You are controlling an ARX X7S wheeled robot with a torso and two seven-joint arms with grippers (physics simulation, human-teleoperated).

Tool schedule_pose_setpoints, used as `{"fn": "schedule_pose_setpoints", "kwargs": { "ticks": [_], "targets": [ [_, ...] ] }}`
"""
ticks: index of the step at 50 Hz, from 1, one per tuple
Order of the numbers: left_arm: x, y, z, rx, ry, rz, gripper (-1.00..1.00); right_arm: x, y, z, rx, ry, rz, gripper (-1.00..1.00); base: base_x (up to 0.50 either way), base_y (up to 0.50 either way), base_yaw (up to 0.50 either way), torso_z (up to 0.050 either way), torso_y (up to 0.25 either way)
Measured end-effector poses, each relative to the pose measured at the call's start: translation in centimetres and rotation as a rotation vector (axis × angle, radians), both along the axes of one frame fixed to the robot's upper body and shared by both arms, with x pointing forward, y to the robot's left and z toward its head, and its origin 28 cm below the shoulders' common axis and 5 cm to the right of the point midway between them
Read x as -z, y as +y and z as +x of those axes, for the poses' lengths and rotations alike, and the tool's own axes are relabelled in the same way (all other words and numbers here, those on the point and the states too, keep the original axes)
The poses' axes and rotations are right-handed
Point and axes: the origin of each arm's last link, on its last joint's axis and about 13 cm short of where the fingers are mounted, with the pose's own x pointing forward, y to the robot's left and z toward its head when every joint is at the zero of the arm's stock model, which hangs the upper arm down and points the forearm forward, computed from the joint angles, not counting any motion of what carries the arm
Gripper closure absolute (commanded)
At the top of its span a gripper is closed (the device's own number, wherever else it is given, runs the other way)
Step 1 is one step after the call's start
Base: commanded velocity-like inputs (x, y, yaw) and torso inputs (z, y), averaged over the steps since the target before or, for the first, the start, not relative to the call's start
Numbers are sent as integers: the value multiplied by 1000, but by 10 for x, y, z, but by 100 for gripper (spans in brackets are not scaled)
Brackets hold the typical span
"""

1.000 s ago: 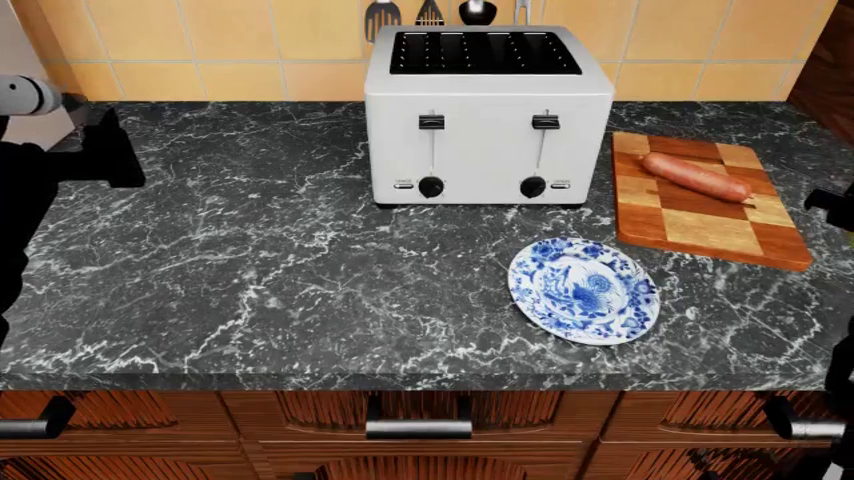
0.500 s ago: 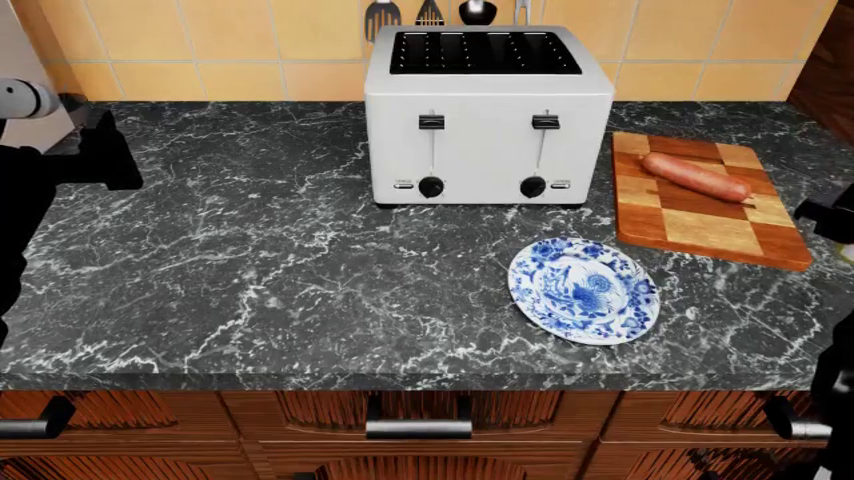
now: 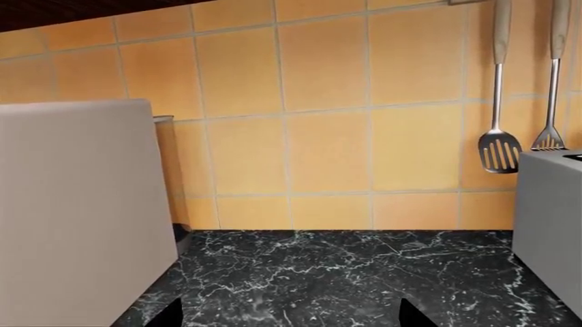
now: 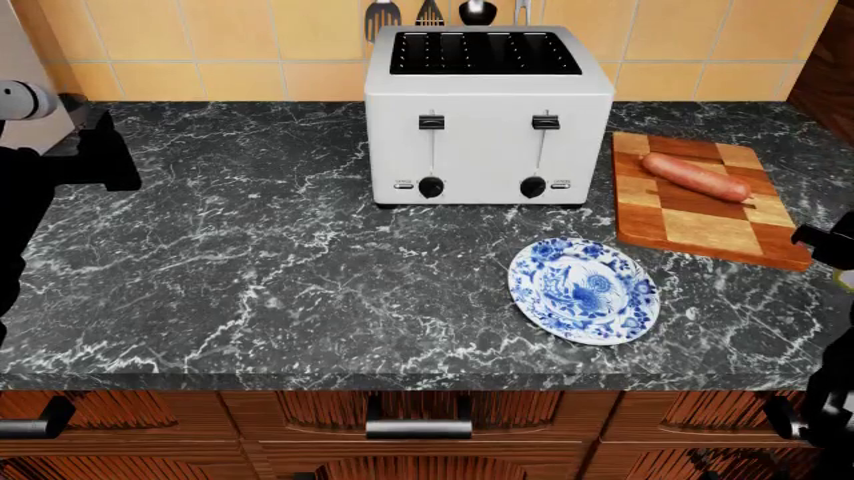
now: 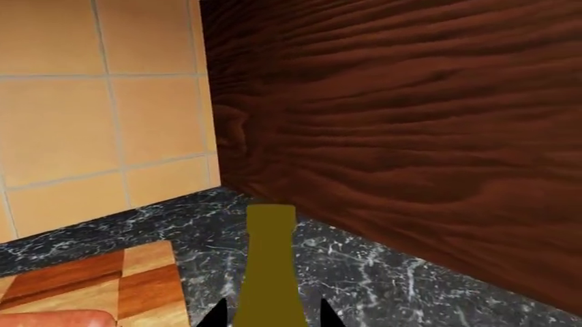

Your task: Pick the sausage from the plate and place it on the cutting board. Then pick the condiment bottle from the cabinet and place it next to the cutting board.

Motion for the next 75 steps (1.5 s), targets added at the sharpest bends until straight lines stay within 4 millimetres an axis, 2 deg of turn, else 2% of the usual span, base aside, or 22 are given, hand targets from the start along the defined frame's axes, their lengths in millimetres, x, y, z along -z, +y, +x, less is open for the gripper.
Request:
{"fn": "schedule_pose_setpoints", "kwargs": {
  "ticks": [21,47,48,75],
  "targets": [
    [0,0,0,-1,-6,-4,-100,15,2,-5,15,11,26,100,0,0,0,0,0],
    [0,1,-1,-7,-9,-9,-100,29,6,3,32,-21,-80,100,0,0,0,0,0],
    [0,1,-1,-8,-9,-9,-100,30,6,3,32,-20,-81,-100,0,0,0,0,0],
    [-1,2,-2,-7,-13,-14,-100,30,5,-1,63,-6,-108,-100,0,0,0,0,0]
  ]
}}
